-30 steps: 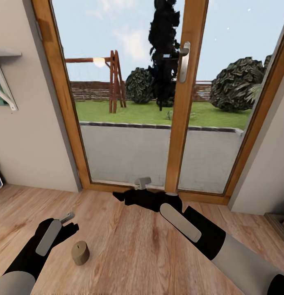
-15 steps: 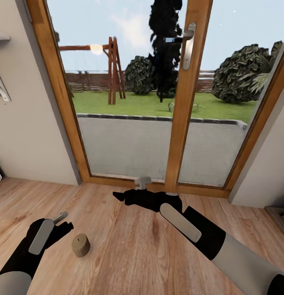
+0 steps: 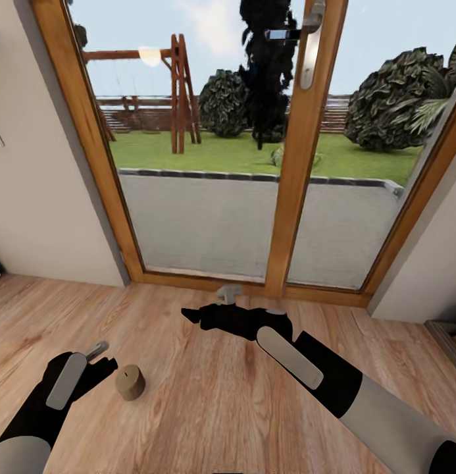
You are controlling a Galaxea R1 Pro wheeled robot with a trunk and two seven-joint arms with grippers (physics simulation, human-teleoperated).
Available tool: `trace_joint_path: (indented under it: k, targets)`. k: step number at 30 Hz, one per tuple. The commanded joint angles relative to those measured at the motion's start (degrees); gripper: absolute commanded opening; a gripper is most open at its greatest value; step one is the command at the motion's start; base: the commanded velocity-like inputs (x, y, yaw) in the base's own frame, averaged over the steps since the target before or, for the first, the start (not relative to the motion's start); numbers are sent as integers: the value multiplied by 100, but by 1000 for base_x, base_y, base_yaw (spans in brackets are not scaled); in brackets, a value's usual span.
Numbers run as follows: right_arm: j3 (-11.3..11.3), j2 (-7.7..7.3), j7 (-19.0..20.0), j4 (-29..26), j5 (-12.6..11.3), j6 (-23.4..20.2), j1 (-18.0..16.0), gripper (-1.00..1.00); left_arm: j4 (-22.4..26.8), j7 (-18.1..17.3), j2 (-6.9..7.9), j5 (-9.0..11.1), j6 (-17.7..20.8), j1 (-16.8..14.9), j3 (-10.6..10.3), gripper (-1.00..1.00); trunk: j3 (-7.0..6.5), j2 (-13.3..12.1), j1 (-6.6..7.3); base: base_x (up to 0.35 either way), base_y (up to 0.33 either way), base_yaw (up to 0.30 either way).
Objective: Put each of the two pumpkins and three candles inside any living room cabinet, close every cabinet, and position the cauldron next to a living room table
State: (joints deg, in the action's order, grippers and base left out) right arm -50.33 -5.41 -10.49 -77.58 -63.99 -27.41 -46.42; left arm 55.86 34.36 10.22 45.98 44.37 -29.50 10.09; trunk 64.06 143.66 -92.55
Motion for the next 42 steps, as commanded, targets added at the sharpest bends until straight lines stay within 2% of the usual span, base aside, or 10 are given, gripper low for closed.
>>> trace_joint_path:
  k: [1,22,33,35,38,42]
  targets:
    - [-12,-4,-57,-11,-61,4,-7,100,2,53,-1,60,10,-3,1,100,28,4,-1,0,0,0]
    - [-12,-4,-58,-12,-52,0,-7,100,-14,53,-55,44,-4,-3,-16,100,494,32,-55,0,0,0]
    - [-12,-4,-58,-12,-50,-1,-7,100,-14,53,-68,24,-7,-3,-94,100,737,47,-84,0,0,0]
    - [-12,-4,-58,-12,-46,1,-7,100,-17,53,-71,21,-7,-3,-233,100,782,50,-89,0,0,0]
    - [-12,-4,-53,-12,-46,0,-7,100,-22,53,-77,18,-13,-7,-639,100,848,54,-96,0,0,0]
    - [-12,-4,-50,-12,-38,-1,-7,100,-23,53,-76,16,-10,-11,-824,100,870,55,-99,0,0,0]
